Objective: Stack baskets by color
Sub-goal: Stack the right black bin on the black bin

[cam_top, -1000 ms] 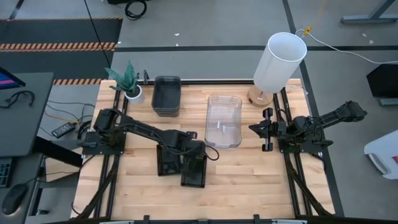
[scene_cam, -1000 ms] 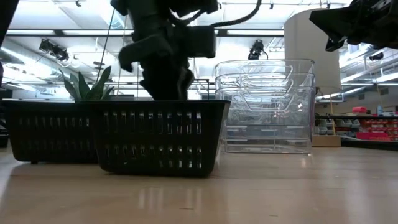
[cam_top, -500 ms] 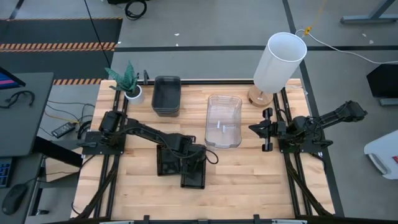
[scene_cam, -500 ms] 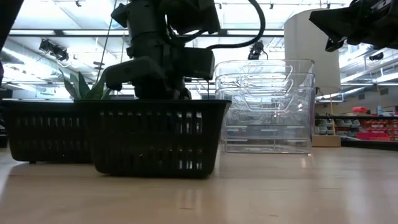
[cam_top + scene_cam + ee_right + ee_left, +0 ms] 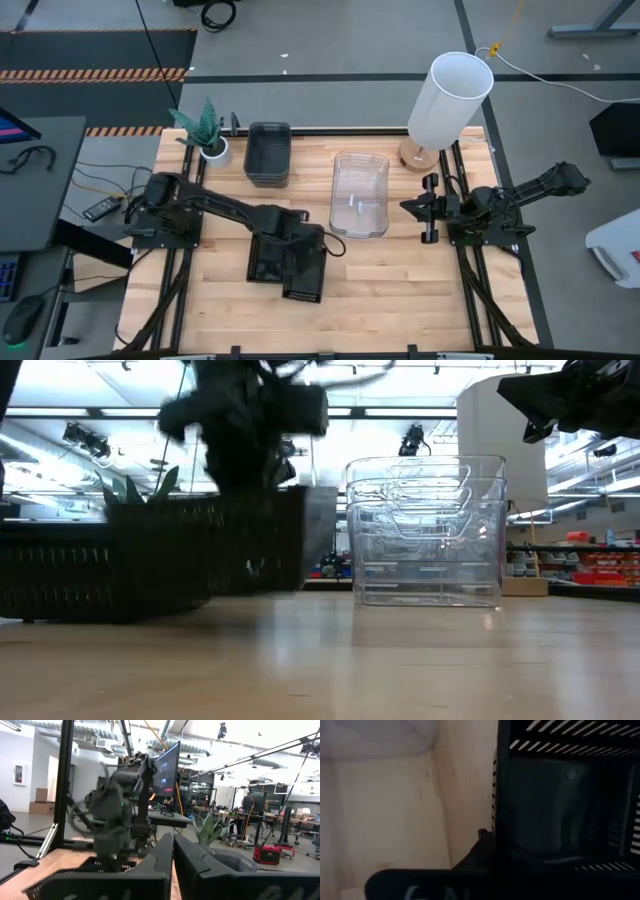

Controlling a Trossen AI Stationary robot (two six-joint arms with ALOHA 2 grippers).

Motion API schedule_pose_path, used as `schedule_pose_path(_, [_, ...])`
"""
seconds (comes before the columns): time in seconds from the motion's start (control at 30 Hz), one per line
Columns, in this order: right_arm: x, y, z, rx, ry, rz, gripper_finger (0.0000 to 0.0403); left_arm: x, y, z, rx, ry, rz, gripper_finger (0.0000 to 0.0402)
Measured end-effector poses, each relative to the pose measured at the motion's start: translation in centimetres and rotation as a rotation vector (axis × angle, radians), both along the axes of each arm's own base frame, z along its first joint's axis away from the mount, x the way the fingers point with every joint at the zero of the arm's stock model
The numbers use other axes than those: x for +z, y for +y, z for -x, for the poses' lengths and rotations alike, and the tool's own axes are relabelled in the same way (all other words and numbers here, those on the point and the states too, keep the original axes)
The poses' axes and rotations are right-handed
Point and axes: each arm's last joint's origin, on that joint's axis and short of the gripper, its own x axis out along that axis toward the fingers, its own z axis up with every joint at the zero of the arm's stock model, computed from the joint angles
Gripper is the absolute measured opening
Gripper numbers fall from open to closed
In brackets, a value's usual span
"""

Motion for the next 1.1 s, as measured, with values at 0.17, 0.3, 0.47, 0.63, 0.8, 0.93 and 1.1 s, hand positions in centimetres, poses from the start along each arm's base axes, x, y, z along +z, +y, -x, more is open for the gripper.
schedule_pose_path(0.17, [0.0, 0.0, 0.0, 0.000, 0.001, 0.000, 0.0022, 4.0, 1.1, 1.6, 0.017, -0.087, 0.018, 0.0006])
schedule_pose_path(0.3, [0.0, 0.0, 0.0, 0.000, 0.000, 0.000, 0.0022, 6.5, 2.7, 3.9, 0.016, -0.060, -0.001, 0.0006])
schedule_pose_path(0.47, [0.0, 0.0, 0.0, 0.000, 0.001, 0.000, 0.0022, 7.8, 4.5, 5.9, 0.026, -0.002, -0.024, 0.0006])
schedule_pose_path(0.63, [0.0, 0.0, 0.0, 0.000, 0.001, 0.000, 0.0022, 5.5, 5.4, 7.3, -0.033, 0.018, -0.038, 0.0006])
schedule_pose_path(0.8, [0.0, 0.0, 0.0, 0.000, 0.000, 0.000, 0.0022, 2.9, 6.1, 8.5, -0.014, 0.025, 0.049, 0.0006])
schedule_pose_path(0.93, [0.0, 0.0, 0.0, 0.000, 0.001, 0.000, 0.0022, 1.7, 6.0, 9.2, -0.007, 0.034, 0.117, 0.0006])
schedule_pose_path(1.1, [0.0, 0.0, 0.0, 0.000, 0.004, 0.001, 0.0022, 0.1, 6.1, 10.1, 0.023, 0.093, 0.138, 0.0007])
